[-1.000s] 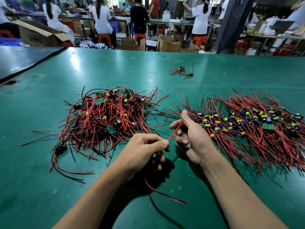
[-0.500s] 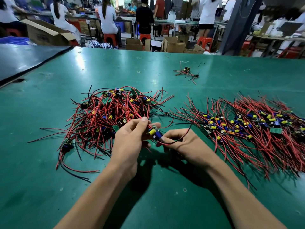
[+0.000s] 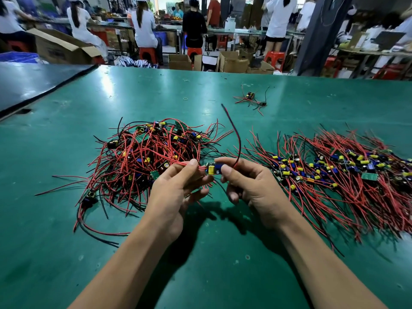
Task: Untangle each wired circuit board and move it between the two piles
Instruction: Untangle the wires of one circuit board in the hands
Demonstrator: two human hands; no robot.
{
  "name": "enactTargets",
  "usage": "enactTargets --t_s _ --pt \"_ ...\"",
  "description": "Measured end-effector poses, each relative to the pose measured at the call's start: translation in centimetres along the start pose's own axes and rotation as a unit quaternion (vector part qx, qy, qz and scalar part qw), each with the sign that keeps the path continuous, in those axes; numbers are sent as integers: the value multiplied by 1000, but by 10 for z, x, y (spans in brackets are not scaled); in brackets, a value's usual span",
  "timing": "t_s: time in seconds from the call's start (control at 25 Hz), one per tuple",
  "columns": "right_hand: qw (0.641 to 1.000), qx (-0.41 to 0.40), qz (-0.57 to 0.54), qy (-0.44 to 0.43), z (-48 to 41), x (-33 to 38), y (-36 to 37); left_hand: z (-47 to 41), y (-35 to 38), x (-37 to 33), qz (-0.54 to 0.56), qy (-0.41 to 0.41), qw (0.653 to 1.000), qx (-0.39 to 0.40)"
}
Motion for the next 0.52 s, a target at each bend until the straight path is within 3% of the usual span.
enactTargets --t_s 0.2,0.36,0.52 --pt "984 -3 -175 39 2 3 -5 5 12 3 156 -79 969 173" --pt "979 59 -168 97 6 3 6 5 17 12 84 -149 965 201" --pt "977 84 -169 104 4 3 16 4 22 13 18 -107 971 213"
Point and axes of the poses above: each hand's wrist, its own z-axis away from the middle knuckle, its own y-axis out of the palm, x = y × z, the point moved 4 cm from there along -z, towards the middle knuckle, and after that the axes turned 15 degrees about x, right-handed, at the moved point
